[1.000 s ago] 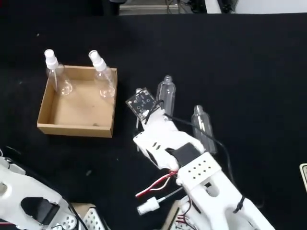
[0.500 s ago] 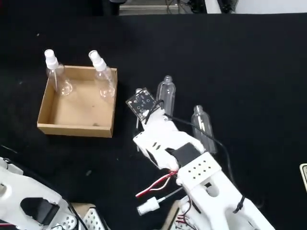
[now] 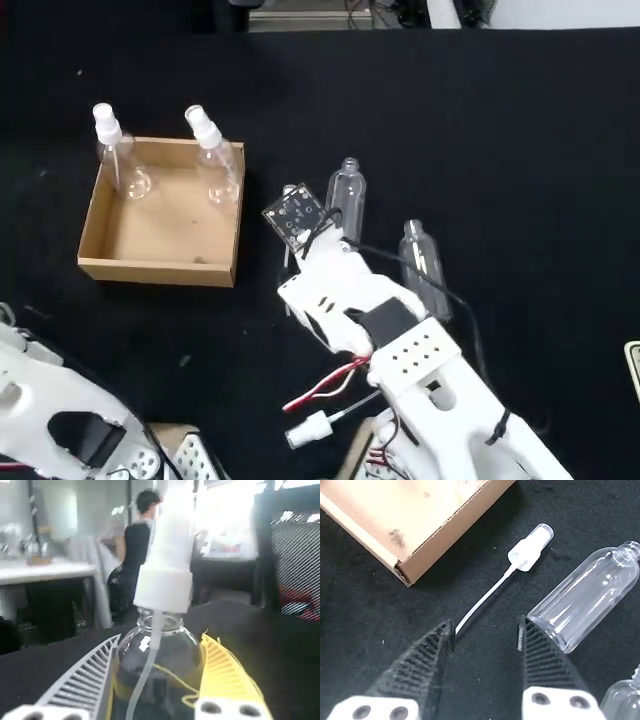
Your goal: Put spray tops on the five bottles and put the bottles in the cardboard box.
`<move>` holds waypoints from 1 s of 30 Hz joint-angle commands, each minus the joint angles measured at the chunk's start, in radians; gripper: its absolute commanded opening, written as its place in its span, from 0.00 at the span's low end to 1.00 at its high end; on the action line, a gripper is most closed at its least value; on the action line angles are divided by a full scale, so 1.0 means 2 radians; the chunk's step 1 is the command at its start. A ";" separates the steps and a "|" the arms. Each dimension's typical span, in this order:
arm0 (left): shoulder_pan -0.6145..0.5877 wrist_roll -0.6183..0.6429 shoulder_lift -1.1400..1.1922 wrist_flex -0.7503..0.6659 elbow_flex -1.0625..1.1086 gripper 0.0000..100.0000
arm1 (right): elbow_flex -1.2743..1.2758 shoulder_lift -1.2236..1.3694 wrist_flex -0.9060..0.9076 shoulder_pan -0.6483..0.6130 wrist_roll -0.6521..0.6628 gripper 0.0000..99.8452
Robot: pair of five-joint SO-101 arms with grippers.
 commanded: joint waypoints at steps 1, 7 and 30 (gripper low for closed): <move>0.037 -0.001 -0.104 -0.018 0.054 0.03 | -0.016 -0.010 -0.012 0.040 -0.003 0.18; 0.102 -0.001 -0.260 -0.018 0.136 0.03 | -0.016 -0.007 -0.034 0.091 -0.004 0.18; 0.356 0.003 -0.357 0.117 0.150 0.03 | 0.005 -0.009 -0.064 0.094 -0.003 0.18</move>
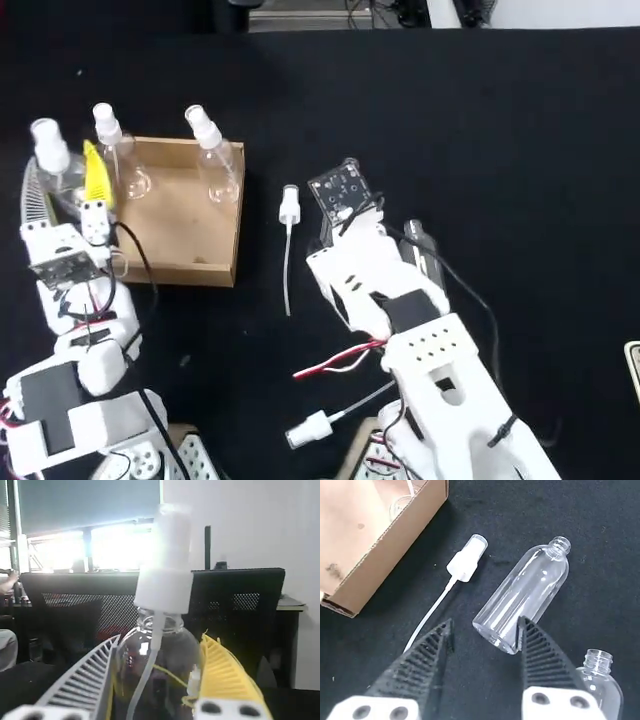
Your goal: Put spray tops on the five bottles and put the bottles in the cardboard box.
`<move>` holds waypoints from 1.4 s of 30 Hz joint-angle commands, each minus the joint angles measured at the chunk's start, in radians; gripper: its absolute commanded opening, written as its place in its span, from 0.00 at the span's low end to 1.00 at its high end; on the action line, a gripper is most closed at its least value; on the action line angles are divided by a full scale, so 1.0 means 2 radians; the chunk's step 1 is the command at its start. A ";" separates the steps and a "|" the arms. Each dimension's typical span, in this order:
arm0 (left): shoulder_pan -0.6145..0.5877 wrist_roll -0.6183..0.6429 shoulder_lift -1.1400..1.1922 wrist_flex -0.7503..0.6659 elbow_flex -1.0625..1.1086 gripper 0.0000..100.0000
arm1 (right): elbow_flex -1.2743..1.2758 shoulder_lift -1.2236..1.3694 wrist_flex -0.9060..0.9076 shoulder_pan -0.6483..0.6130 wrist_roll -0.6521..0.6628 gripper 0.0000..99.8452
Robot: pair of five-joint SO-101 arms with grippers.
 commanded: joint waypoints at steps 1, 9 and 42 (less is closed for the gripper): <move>0.024 0.003 -0.013 0.024 -0.022 0.03 | -0.006 -0.009 -0.013 0.007 -0.002 0.18; 0.025 0.003 -0.013 0.087 -0.023 0.03 | -0.006 -0.009 -0.012 0.008 -0.002 0.18; 0.034 0.004 0.166 -0.057 0.007 0.03 | -0.005 -0.010 -0.012 0.008 0.000 0.18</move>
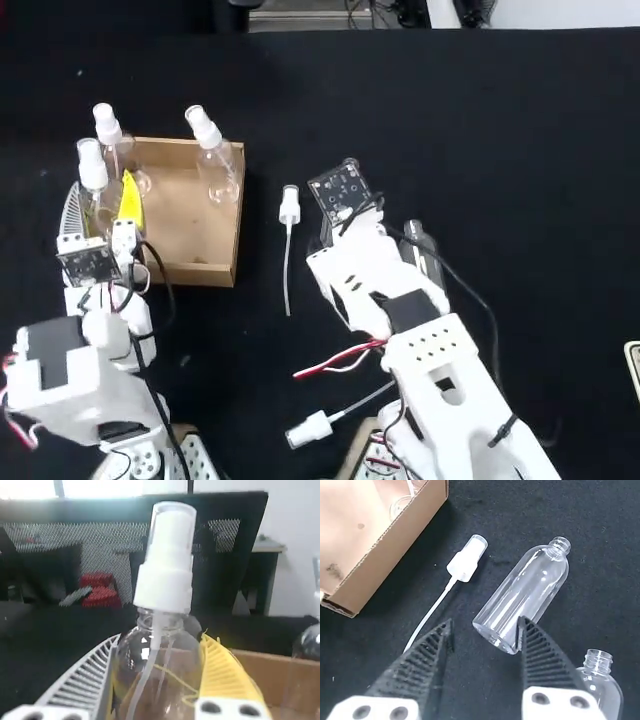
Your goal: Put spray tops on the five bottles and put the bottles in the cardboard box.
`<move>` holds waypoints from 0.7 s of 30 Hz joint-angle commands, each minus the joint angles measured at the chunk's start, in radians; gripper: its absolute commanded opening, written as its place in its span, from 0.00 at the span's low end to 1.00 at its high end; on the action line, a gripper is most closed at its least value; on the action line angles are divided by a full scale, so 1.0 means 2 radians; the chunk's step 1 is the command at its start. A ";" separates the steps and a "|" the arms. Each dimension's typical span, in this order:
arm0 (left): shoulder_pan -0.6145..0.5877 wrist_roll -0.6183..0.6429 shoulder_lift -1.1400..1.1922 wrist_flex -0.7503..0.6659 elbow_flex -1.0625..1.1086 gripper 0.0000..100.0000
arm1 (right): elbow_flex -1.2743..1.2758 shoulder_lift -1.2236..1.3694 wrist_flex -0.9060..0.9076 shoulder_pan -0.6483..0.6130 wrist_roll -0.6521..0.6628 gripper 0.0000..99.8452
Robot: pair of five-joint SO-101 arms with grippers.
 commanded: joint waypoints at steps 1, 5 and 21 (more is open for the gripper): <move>0.005 0.004 0.032 -0.025 -0.010 0.03 | -0.005 -0.010 -0.012 0.008 0.000 0.18; 0.002 0.004 0.061 -0.041 -0.018 0.03 | -0.005 -0.010 -0.012 0.008 0.000 0.18; 0.003 -0.001 0.072 -0.030 -0.020 0.03 | -0.005 -0.010 -0.012 0.008 0.001 0.18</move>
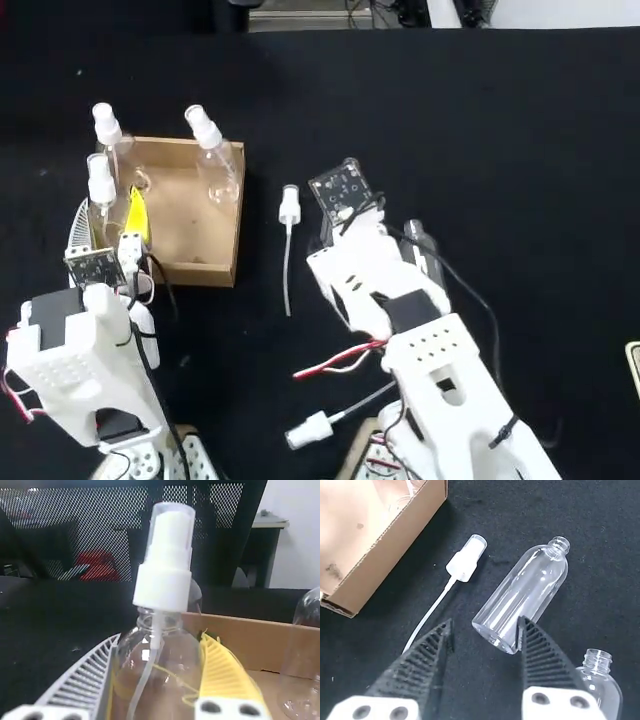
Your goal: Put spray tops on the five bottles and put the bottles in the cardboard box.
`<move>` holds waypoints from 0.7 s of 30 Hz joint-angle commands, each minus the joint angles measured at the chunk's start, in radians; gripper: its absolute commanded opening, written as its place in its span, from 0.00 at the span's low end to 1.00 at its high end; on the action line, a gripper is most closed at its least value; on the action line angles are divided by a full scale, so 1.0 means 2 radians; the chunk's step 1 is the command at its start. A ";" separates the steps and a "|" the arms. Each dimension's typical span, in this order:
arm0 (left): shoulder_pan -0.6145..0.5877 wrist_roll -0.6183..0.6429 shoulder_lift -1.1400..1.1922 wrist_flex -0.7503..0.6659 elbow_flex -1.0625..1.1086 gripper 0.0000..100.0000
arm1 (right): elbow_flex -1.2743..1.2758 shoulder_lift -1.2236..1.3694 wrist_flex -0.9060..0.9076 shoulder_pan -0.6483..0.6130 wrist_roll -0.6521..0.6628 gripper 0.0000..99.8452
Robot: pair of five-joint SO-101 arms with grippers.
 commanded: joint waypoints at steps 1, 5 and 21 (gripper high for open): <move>0.003 0.000 -0.002 0.005 -0.020 0.03 | -0.005 -0.010 -0.012 0.007 0.001 0.18; 0.003 0.000 -0.002 0.002 -0.018 0.03 | -0.005 -0.010 -0.012 0.007 0.001 0.18; 0.001 0.000 -0.002 0.001 -0.020 0.04 | -0.005 -0.010 -0.011 0.007 0.001 0.18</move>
